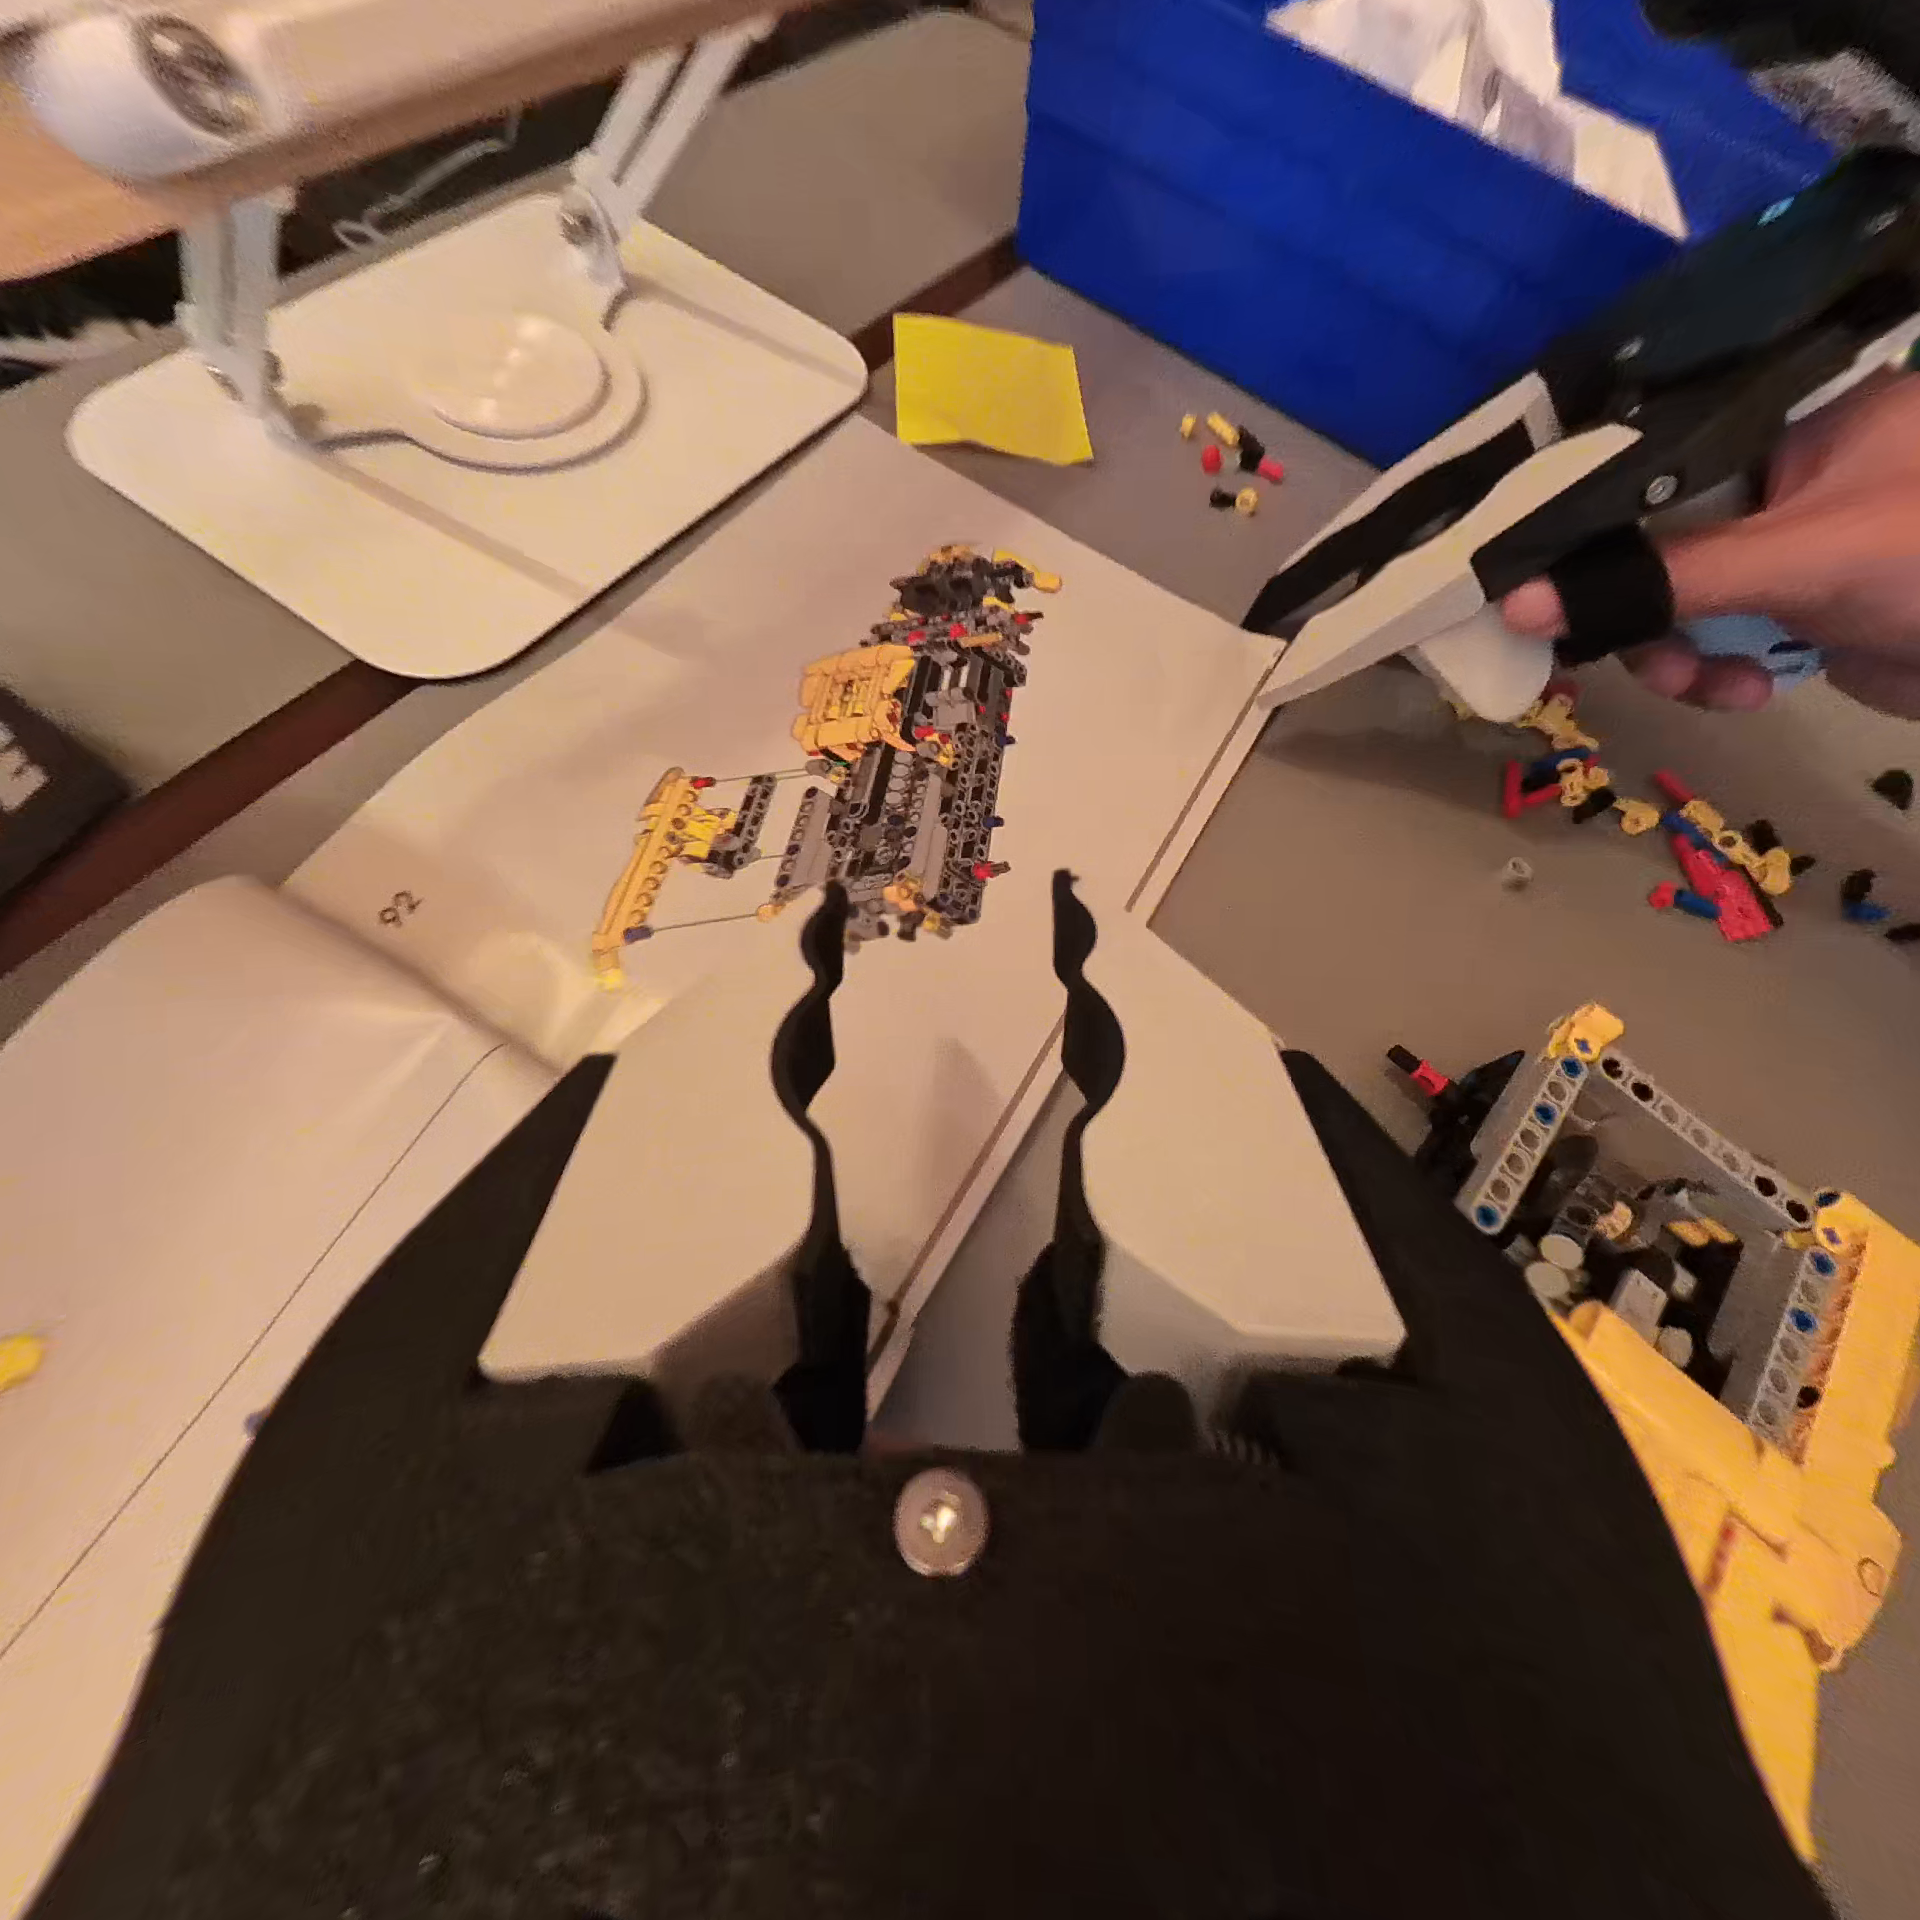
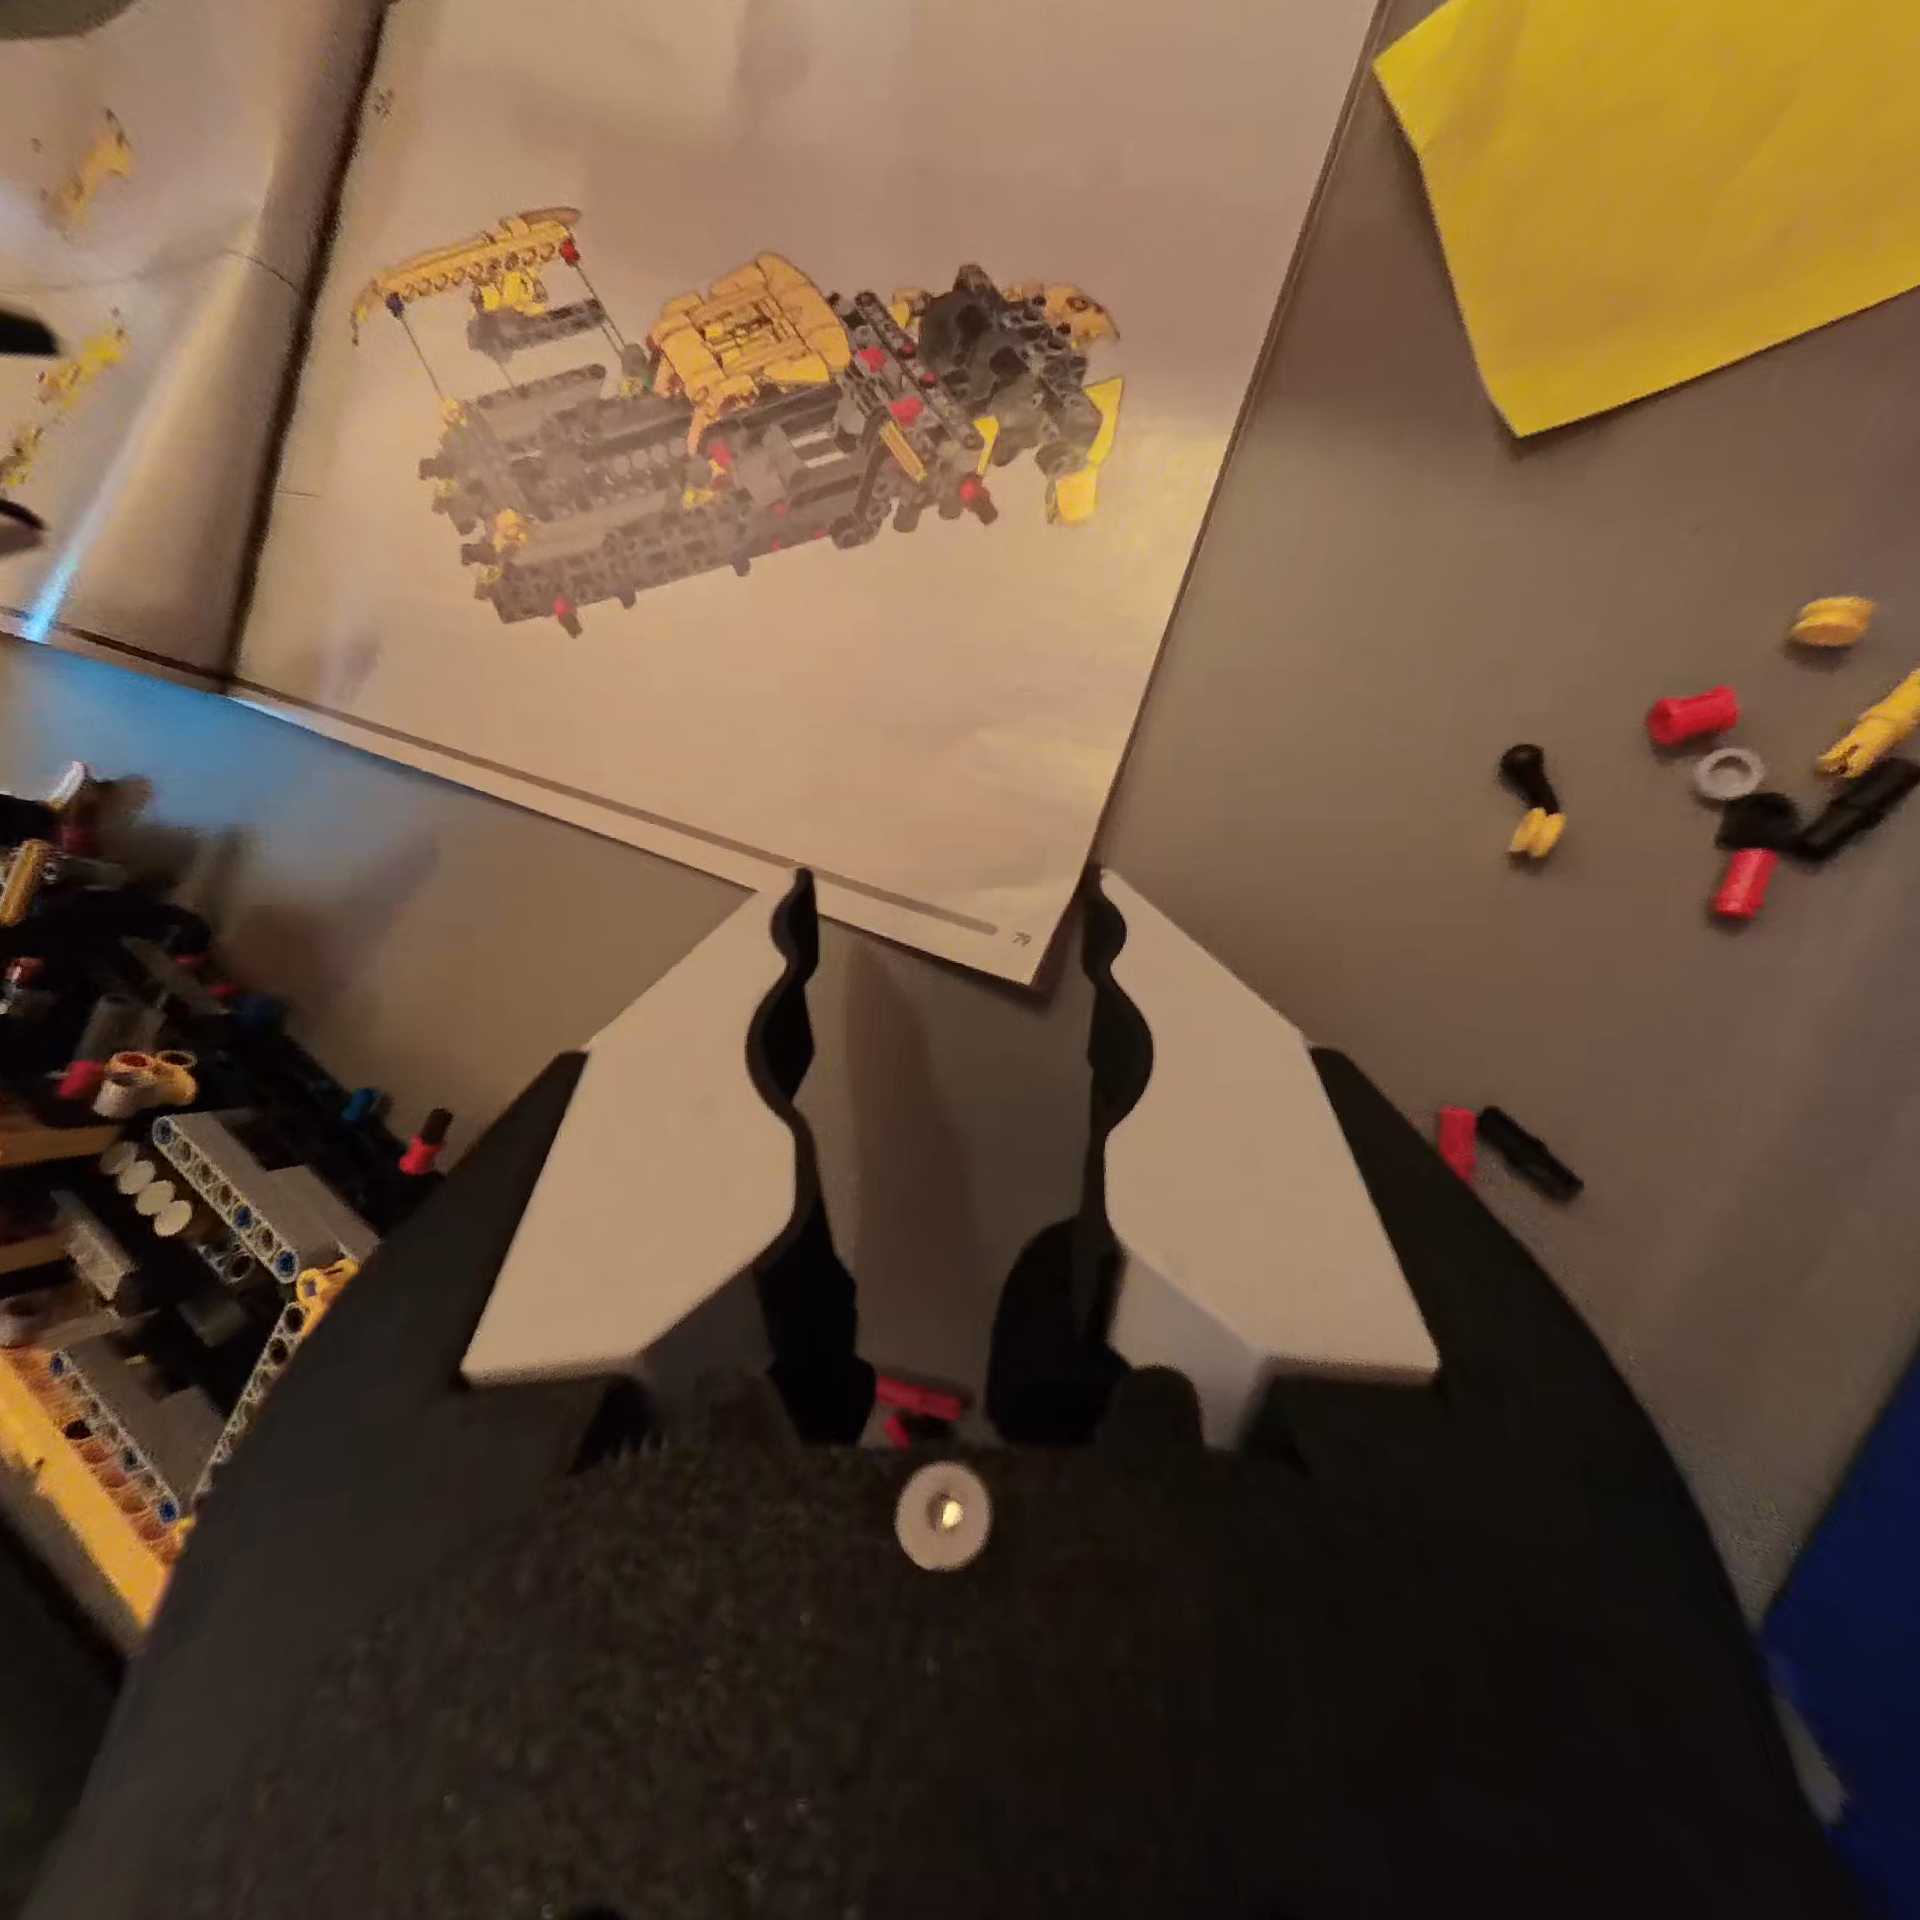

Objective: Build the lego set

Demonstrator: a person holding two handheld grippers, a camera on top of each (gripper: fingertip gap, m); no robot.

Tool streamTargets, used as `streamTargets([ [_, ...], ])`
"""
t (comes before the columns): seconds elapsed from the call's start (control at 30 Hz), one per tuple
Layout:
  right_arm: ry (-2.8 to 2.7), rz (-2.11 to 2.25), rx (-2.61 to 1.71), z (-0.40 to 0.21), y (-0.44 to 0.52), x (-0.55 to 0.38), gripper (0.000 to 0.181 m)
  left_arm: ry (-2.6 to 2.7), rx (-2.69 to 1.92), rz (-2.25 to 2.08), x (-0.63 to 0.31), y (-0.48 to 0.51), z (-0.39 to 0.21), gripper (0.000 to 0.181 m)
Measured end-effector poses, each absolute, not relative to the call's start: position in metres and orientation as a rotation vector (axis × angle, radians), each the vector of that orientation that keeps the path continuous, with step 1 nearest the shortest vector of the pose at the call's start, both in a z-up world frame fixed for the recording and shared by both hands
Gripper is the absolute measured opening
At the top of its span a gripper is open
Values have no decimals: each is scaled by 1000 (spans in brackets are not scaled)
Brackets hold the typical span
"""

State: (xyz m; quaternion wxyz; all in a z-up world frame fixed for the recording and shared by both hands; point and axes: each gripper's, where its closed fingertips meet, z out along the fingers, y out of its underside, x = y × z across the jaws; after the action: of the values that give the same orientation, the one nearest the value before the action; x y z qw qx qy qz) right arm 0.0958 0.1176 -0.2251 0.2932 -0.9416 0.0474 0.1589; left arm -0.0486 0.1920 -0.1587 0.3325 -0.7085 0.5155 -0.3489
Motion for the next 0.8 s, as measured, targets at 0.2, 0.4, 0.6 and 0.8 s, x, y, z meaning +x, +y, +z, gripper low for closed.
streamTargets([
  [0.2, 199, 522, -2445, -215, 119, 97, 47, 1461, -1862, -986, -18, 174, -168, 40],
  [0.4, 411, 843, -2231, -190, 123, 97, 43, 1726, -1725, -888, 23, 158, -175, 42],
  [0.6, 404, 866, -2216, -189, 125, 95, 43, 1998, -1527, -763, 65, 131, -204, 54],
  [0.8, 415, 891, -2192, -186, 125, 96, 42, 2035, -1488, -776, 92, 121, -215, 54],
])
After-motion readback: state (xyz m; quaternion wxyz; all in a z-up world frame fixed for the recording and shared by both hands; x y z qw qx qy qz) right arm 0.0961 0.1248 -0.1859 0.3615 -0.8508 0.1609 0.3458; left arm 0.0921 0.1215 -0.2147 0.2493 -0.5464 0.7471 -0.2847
